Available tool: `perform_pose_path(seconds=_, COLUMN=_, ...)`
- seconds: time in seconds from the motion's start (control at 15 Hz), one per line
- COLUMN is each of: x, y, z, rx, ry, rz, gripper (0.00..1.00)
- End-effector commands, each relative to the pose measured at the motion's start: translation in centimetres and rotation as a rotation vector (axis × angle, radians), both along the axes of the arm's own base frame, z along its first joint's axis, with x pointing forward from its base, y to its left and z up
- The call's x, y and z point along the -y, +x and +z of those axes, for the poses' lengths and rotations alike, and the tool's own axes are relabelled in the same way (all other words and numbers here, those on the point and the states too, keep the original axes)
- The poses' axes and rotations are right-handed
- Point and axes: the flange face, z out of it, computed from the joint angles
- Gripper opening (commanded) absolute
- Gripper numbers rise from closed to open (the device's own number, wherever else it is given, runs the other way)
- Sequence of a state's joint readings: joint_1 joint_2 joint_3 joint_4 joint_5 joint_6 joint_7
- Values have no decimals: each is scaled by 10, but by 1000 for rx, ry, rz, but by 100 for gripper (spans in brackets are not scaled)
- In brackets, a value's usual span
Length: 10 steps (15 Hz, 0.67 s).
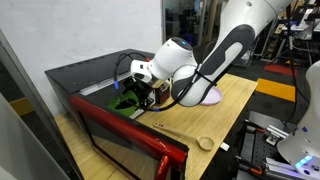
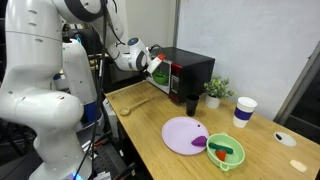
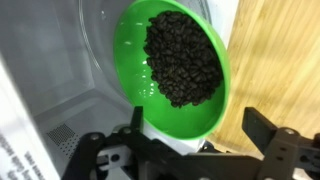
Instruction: Open the microwave door, place the dark green bowl in it, then close the microwave door
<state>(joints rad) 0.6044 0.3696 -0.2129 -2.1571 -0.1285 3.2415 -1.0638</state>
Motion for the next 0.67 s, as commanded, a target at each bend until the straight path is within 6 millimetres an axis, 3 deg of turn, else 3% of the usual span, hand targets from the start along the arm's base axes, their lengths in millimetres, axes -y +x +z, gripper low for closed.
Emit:
perform_pose_path(seconds=0.0, x=6, y=-30, z=22, rx=-35, ry=2, rz=22, gripper=100)
perform_pose_path(seconds=0.33, x=-7, y=-68, z=35, rx=-144, ry=-20, rz=84, gripper=100)
perform_pose_path(seconds=0.6, x=-7, y=-75, z=37, rx=-257, ry=-21, rz=113, gripper=100)
